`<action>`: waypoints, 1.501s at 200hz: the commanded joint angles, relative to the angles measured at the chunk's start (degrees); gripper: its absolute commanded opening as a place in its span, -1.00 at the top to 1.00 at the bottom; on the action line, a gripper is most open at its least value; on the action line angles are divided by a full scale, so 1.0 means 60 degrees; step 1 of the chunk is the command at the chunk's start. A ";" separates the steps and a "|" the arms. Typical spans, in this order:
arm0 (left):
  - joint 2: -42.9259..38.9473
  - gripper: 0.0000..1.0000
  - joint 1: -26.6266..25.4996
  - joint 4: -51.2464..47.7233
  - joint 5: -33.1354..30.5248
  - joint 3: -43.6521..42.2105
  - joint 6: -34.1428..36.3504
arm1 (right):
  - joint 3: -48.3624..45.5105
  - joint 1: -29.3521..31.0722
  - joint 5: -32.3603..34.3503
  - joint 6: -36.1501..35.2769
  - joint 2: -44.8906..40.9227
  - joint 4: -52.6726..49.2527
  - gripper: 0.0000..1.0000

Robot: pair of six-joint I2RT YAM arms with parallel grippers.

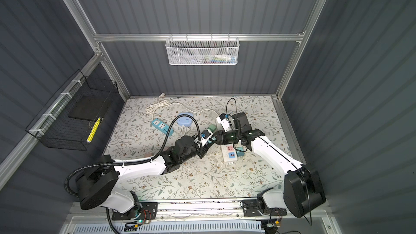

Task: Insert the plug
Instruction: 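Close the right gripper on the teal adapter held by the left gripper, then carry the teal adapter over the strip with the right gripper while the left arm withdraws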

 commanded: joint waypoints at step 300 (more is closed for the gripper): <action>-0.0706 -1.00 0.0087 -0.3101 -0.5208 -0.0670 -0.6746 | 0.0197 0.0260 0.7974 -0.1270 0.1487 0.1487 0.62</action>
